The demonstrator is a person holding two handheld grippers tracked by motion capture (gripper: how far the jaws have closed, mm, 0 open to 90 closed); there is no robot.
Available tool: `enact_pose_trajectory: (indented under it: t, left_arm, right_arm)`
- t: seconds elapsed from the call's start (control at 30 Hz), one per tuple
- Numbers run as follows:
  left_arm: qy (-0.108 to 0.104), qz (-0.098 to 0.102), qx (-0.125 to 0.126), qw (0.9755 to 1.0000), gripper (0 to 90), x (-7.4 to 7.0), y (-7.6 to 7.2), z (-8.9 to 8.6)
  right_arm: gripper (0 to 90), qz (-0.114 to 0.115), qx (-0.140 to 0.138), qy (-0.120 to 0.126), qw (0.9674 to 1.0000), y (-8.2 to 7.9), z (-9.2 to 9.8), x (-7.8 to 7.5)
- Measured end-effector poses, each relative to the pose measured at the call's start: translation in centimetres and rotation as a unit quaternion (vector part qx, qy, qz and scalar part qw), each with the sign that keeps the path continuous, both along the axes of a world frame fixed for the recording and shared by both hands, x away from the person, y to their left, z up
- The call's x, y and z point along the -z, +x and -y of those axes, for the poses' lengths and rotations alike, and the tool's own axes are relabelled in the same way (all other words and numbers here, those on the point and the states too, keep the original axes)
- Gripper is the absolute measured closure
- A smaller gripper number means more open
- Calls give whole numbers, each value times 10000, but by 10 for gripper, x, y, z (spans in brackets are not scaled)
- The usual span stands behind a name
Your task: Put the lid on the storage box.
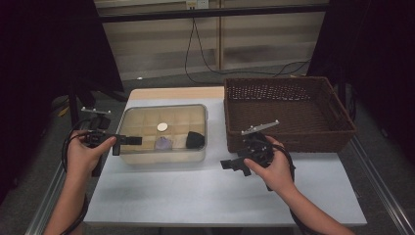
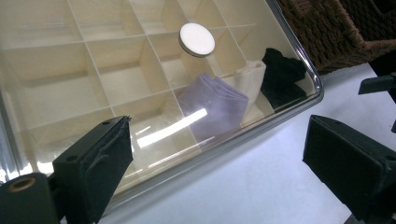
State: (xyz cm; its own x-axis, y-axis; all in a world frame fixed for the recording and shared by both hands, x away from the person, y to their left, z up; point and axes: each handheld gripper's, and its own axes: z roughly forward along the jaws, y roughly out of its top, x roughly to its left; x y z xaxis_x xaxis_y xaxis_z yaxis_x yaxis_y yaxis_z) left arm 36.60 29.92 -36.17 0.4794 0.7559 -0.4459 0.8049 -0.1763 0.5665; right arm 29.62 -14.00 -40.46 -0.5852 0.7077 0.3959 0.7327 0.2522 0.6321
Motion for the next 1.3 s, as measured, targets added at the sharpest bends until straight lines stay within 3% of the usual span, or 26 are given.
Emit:
enact_pose_trajectory:
  t: [0.97, 1.3]
  left_arm:
    - [-63, 15, 279, 9996, 69, 15, -30, 9]
    - [-110, -87, 309, 9994, 69, 24, -37, 10]
  right_arm:
    - [132, 25, -59, -28, 10000, -7, 11, 15]
    - [127, 13, -69, -19, 10000, -8, 15, 18]
